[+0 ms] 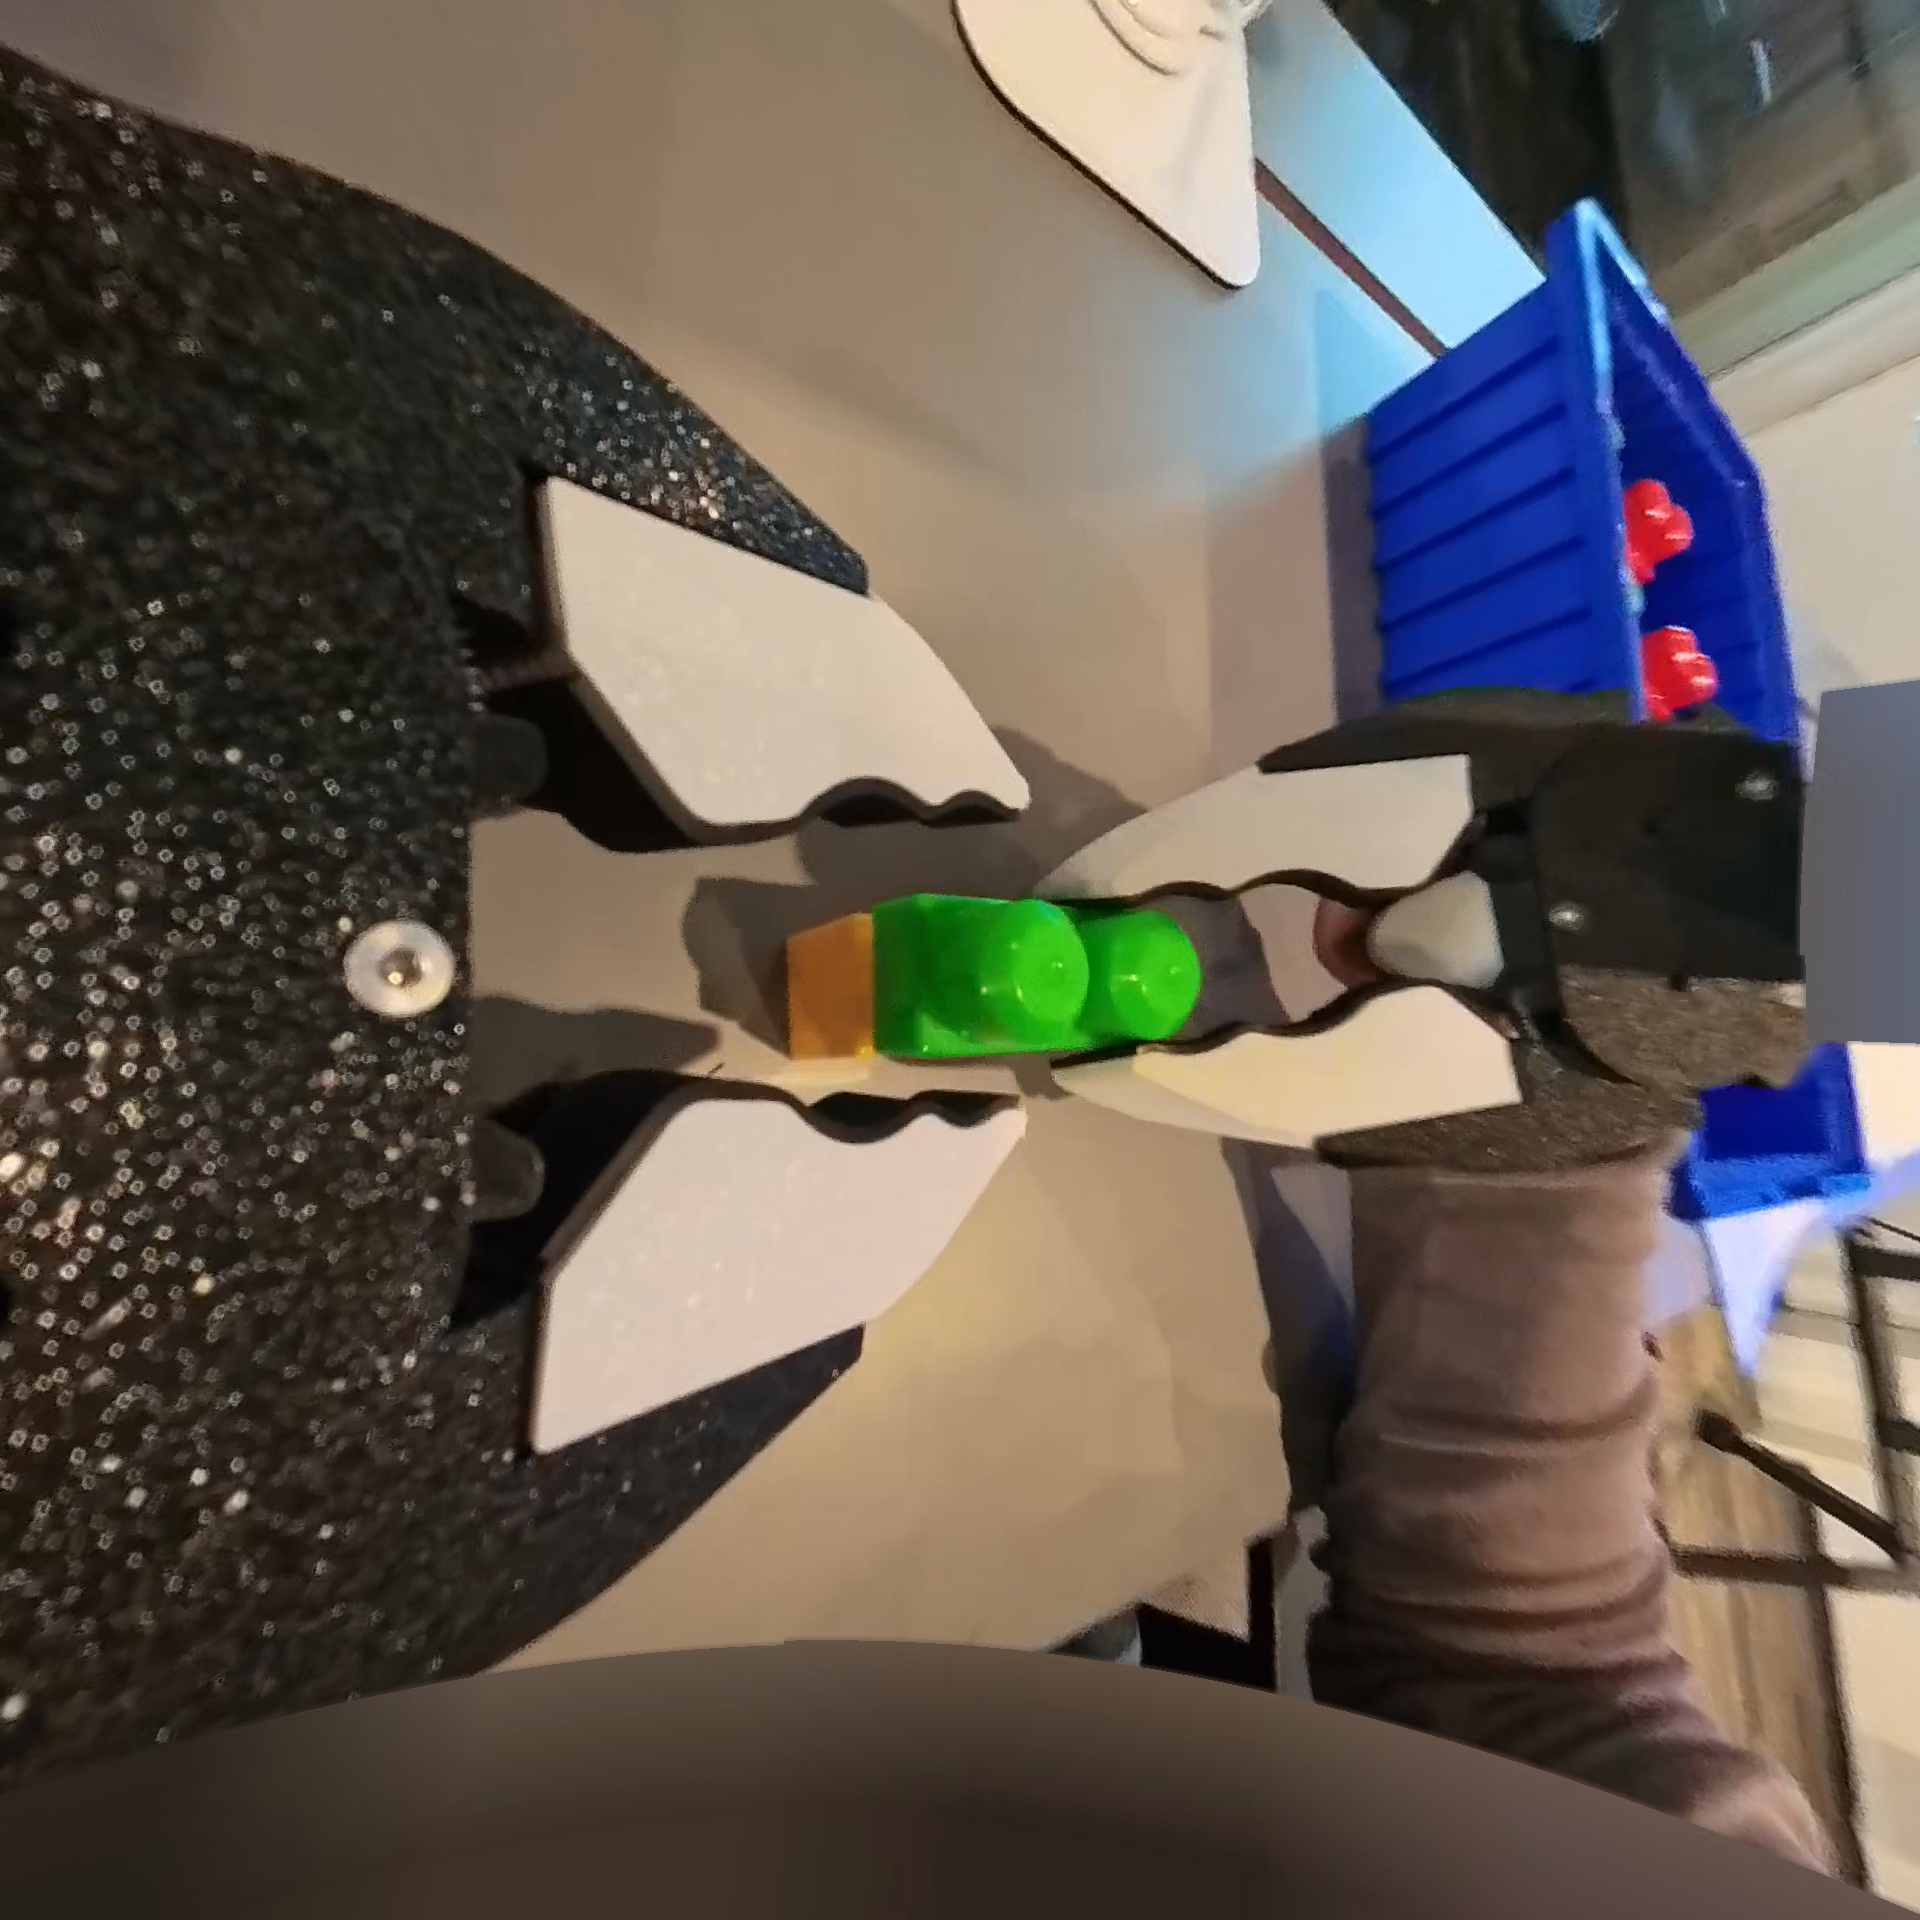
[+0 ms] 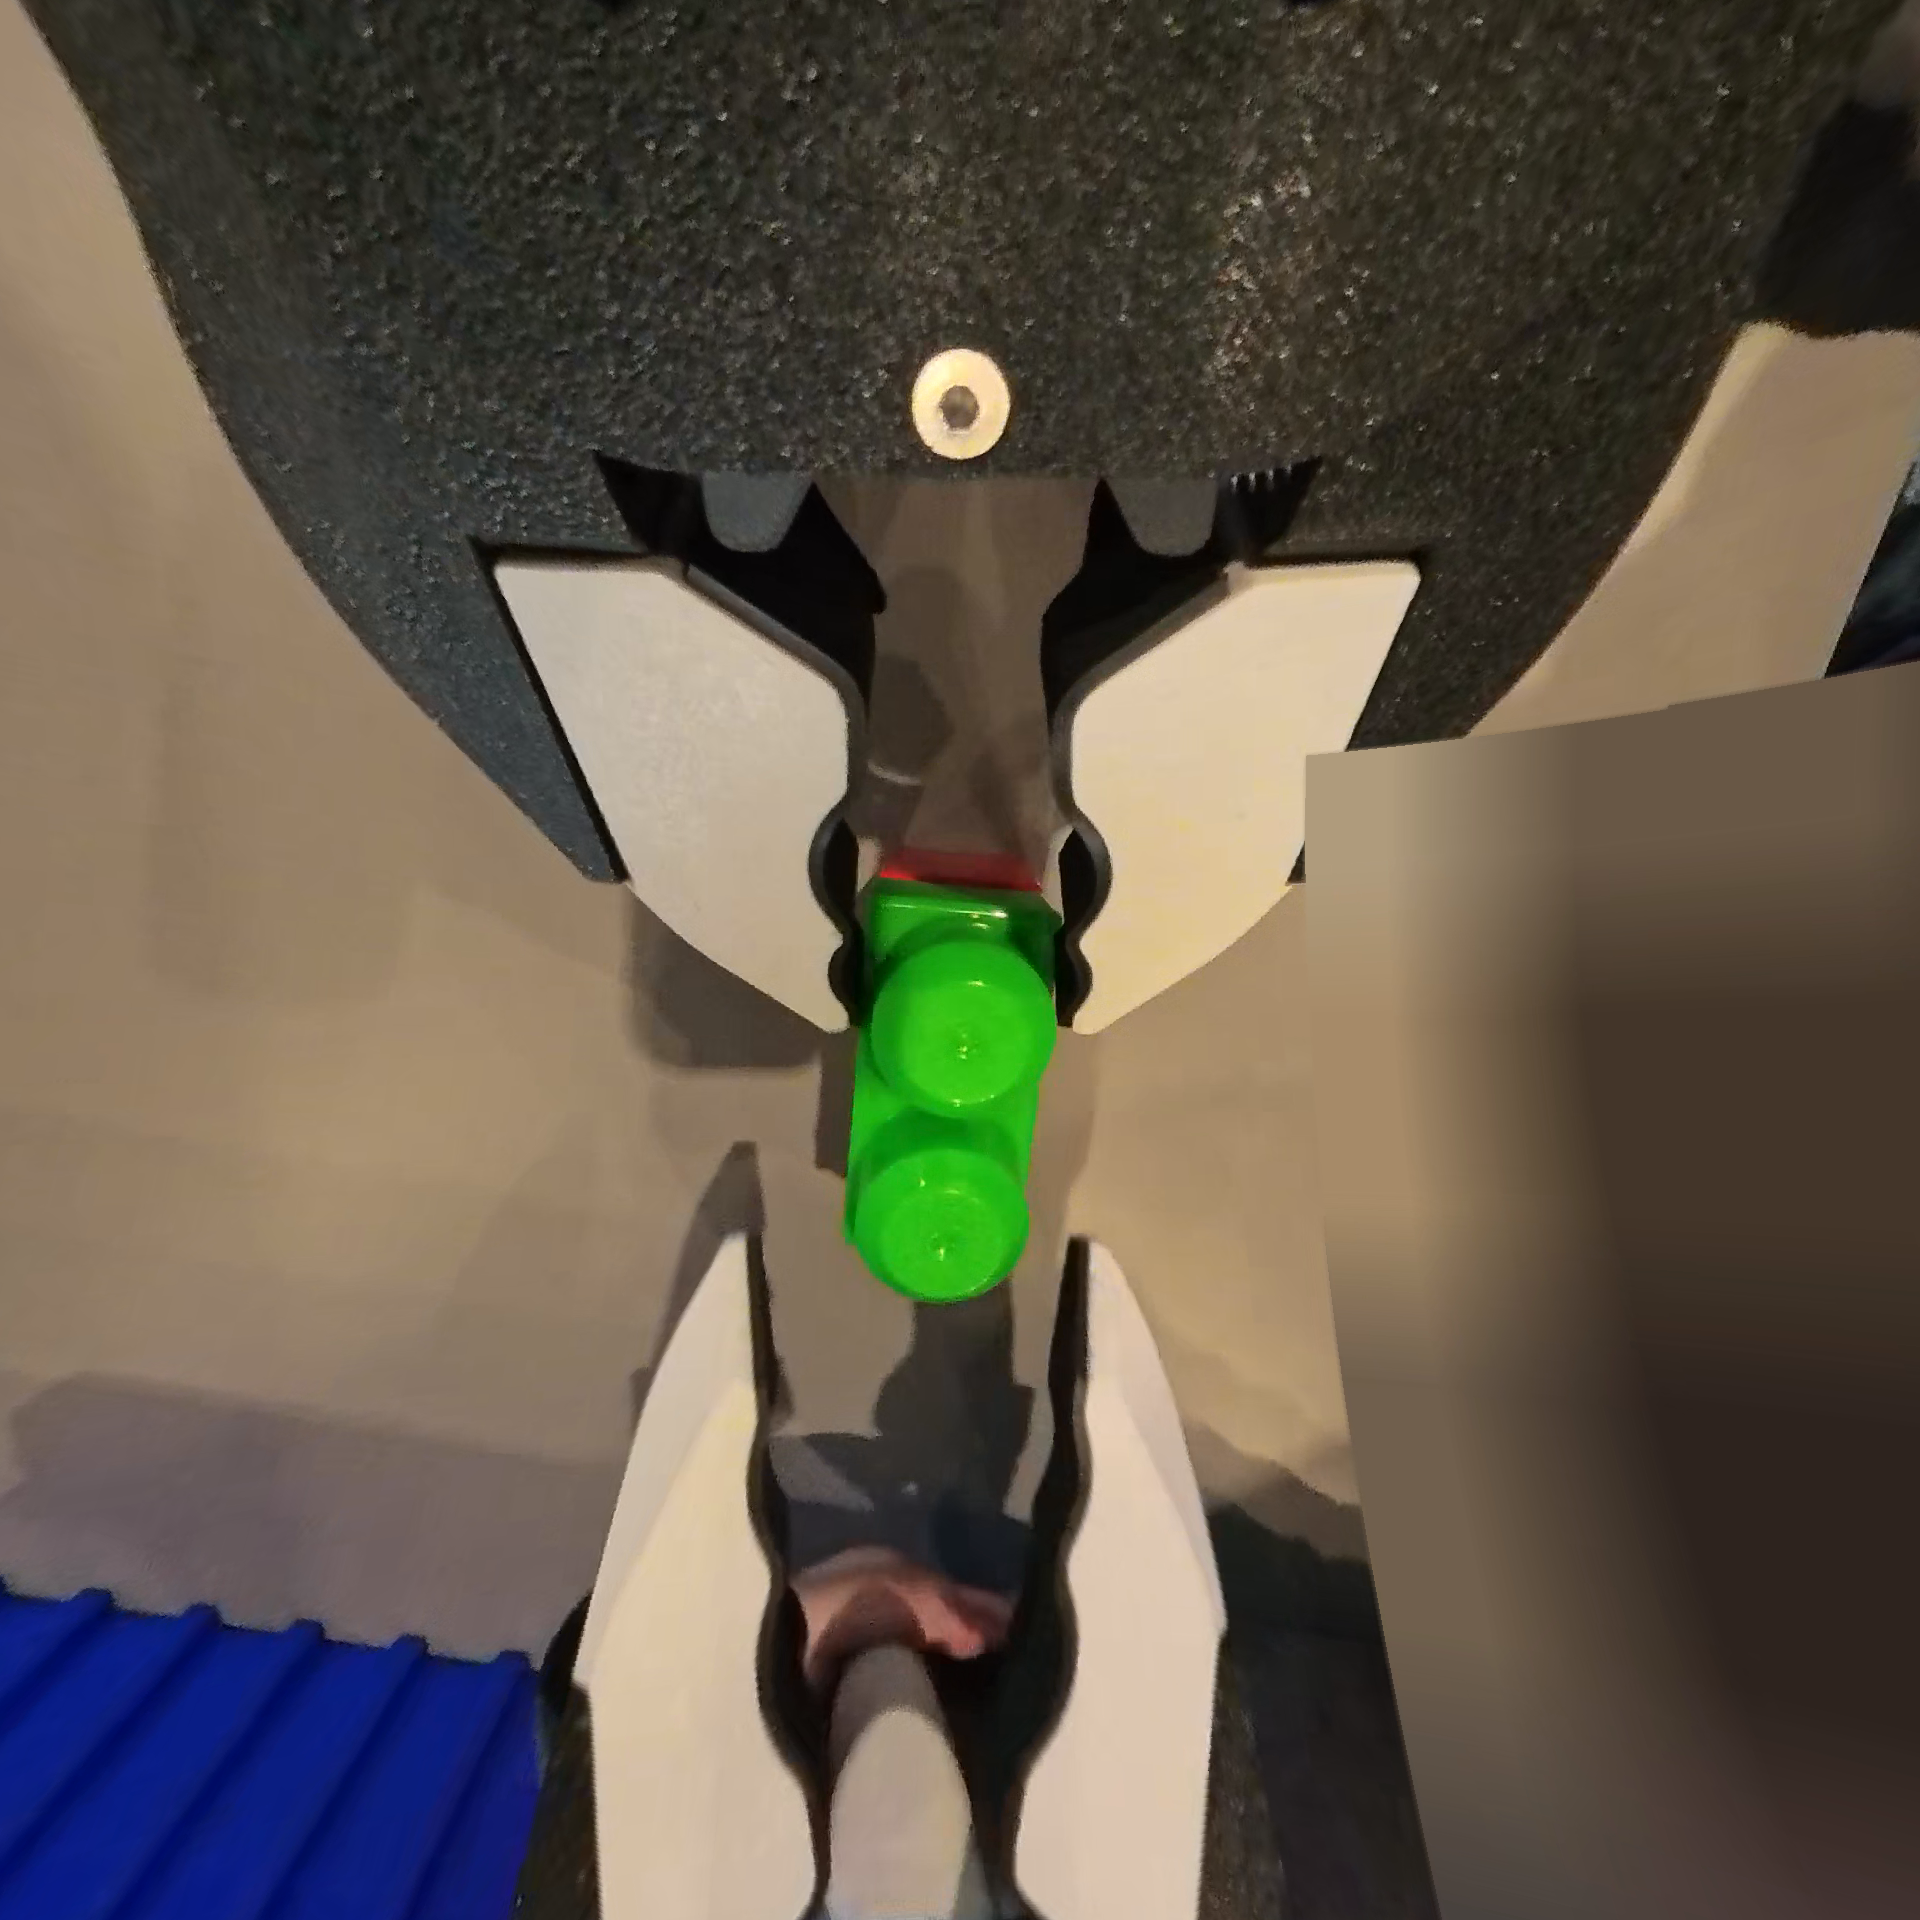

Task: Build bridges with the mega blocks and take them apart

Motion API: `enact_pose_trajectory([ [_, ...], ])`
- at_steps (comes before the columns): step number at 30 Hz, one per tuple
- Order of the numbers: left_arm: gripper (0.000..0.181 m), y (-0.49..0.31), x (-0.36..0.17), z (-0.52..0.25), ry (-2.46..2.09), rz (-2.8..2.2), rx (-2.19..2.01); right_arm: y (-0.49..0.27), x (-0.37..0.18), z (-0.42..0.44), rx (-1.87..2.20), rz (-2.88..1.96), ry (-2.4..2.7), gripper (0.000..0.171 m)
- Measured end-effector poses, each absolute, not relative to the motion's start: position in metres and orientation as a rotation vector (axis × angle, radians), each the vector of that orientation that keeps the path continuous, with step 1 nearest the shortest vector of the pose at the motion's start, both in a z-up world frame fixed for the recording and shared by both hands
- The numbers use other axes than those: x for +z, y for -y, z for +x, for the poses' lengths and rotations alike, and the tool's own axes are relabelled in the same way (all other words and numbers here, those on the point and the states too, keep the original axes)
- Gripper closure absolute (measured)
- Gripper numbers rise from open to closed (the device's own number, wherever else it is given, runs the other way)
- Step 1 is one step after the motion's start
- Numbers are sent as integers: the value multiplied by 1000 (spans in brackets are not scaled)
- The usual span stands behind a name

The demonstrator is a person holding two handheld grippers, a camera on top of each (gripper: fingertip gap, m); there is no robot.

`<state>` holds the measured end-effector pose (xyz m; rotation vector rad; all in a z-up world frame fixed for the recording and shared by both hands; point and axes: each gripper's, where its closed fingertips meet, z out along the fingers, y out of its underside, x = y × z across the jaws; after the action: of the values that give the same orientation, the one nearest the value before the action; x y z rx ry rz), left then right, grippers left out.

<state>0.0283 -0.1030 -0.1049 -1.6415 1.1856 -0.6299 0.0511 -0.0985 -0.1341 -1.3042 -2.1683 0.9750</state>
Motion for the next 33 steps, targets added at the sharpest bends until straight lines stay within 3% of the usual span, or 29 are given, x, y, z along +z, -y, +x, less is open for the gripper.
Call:
enact_pose_trajectory([
  [3,132,101,-114,32,-1196,-1679,-612,98,-134,50,984,-1302,2169,136],
  [7,150,102,-119,35,-1202,-1708,-631,98,-137,51,978,-1308,2170,136],
  [24,151,103,-126,34,-1122,-1661,-793,101,-141,50,1003,-1335,2161,135],
  [26,144,102,-125,31,-1133,-1670,-752,102,-136,49,1034,-1296,2097,114],
  [28,123,101,-129,26,-1147,-1702,-725,94,-139,54,999,-1328,2068,107],
  [31,116,100,-144,20,-1172,-1787,-714,89,-158,61,990,-1401,2086,109],
  [33,119,103,-155,22,-1215,-1824,-719,92,-169,63,993,-1424,2126,121],
])
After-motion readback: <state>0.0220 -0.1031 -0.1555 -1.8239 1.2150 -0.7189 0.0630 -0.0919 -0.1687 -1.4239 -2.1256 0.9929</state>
